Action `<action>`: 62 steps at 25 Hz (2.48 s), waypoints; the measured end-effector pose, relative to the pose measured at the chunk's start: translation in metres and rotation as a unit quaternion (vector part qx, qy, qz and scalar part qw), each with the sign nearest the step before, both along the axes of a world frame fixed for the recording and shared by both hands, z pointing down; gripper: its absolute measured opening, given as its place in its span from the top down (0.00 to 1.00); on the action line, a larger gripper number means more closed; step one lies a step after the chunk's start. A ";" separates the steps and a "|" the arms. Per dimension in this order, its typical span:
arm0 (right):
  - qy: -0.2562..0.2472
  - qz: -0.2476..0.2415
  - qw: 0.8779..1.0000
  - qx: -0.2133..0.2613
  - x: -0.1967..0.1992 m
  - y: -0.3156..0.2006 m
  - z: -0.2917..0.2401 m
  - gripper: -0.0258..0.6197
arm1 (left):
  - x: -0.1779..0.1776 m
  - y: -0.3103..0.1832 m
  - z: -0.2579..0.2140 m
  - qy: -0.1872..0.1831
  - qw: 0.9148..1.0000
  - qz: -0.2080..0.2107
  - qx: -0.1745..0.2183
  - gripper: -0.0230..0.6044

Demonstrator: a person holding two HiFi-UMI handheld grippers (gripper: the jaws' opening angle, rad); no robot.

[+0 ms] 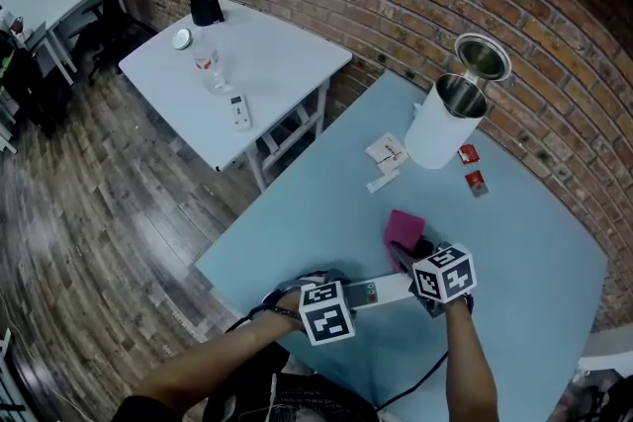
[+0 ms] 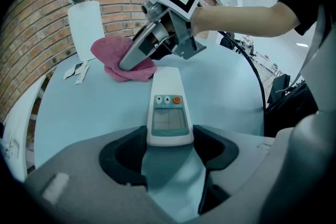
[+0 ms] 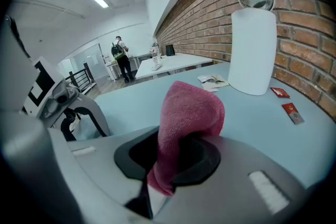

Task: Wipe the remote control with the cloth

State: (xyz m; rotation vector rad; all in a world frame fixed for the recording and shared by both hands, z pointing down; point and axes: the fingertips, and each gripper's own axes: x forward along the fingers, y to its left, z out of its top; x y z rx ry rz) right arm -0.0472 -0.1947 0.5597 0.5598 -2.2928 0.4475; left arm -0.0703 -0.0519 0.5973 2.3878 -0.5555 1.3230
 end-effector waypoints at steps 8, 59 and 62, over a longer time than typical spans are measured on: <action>-0.018 -0.029 0.999 -0.021 -0.025 0.018 0.000 0.85 | 0.000 0.000 -0.001 -0.001 1.000 -0.002 0.001 0.52; -0.191 0.262 0.940 0.109 0.067 -0.005 -0.068 0.85 | -0.002 0.023 -0.039 0.389 0.800 -0.242 -0.387 0.53; -0.190 0.270 0.937 0.115 0.067 -0.003 -0.063 0.85 | -0.003 0.020 -0.051 0.450 0.733 -0.283 -0.424 0.53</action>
